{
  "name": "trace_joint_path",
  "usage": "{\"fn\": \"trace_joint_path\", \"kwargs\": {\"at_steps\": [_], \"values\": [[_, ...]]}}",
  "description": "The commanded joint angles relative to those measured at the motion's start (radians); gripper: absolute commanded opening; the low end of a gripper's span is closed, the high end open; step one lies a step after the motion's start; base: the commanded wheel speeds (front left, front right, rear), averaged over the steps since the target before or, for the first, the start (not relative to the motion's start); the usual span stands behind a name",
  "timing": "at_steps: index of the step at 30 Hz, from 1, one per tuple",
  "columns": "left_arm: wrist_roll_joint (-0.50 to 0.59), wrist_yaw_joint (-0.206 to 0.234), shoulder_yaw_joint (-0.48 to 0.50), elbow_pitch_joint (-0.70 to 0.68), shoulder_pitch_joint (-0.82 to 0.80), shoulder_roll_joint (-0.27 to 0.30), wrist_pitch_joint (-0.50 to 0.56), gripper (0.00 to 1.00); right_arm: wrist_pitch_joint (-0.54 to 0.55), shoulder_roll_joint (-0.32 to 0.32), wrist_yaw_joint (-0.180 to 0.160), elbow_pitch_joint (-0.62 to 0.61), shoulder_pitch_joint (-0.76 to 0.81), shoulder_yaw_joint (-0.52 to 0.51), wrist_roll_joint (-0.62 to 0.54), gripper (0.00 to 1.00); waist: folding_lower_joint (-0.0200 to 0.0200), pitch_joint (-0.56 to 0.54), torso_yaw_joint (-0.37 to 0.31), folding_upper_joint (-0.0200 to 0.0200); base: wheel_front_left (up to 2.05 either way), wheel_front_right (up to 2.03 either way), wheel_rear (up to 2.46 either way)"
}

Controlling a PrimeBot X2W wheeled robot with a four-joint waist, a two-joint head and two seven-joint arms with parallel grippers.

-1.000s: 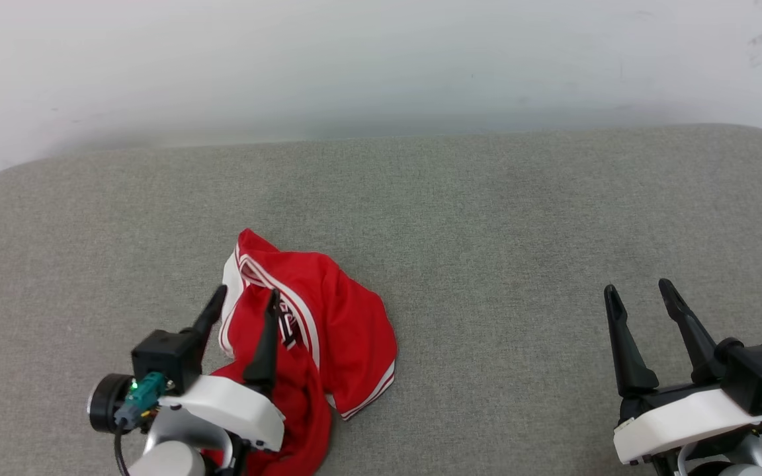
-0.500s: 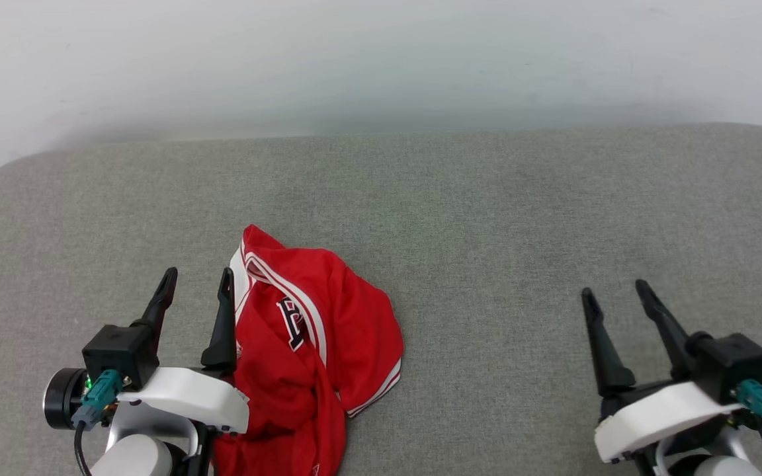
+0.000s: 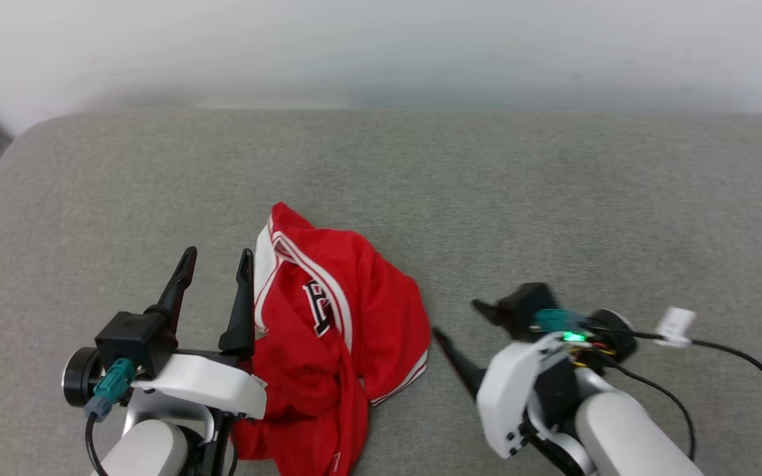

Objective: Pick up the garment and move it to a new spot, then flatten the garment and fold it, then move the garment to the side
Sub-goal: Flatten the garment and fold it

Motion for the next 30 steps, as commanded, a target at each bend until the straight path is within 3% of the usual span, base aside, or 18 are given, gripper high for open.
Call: {"fn": "trace_joint_path", "kwargs": {"at_steps": [1,10,22,23,24,30], "values": [[0.007,-0.007,0.003,0.004,-0.011,-0.006,-0.002,1.00,0.015,-0.011,0.000,0.011,-0.028,0.033,0.011,1.00,0.0000,0.010,0.019,0.0000,0.00,0.00,0.00],[0.045,-0.050,0.031,0.027,-0.030,-0.060,-0.002,1.00,0.170,-0.088,0.000,0.111,-0.221,0.362,0.166,1.00,0.0000,0.047,0.071,0.0000,0.00,0.00,0.00],[0.093,-0.109,0.074,0.055,-0.053,-0.124,-0.002,1.00,0.301,-0.086,0.002,0.393,-0.338,0.701,0.305,1.00,0.0000,0.109,0.083,0.0000,0.00,0.00,0.00],[0.098,-0.112,0.077,0.059,-0.055,-0.129,-0.002,1.00,0.309,-0.084,0.003,0.407,-0.339,0.722,0.324,0.45,0.0000,0.109,0.083,0.0000,0.00,0.00,0.00],[0.101,-0.116,0.080,0.062,-0.055,-0.133,-0.002,1.00,0.310,-0.080,0.004,0.419,-0.345,0.739,0.340,0.00,0.0000,0.108,0.084,0.0000,0.00,0.00,0.00],[0.123,-0.134,0.099,0.079,-0.034,-0.151,-0.002,1.00,0.177,-0.055,0.001,0.425,-0.429,0.709,0.384,0.00,0.0000,0.089,0.081,0.0000,0.00,0.00,0.00]]}}
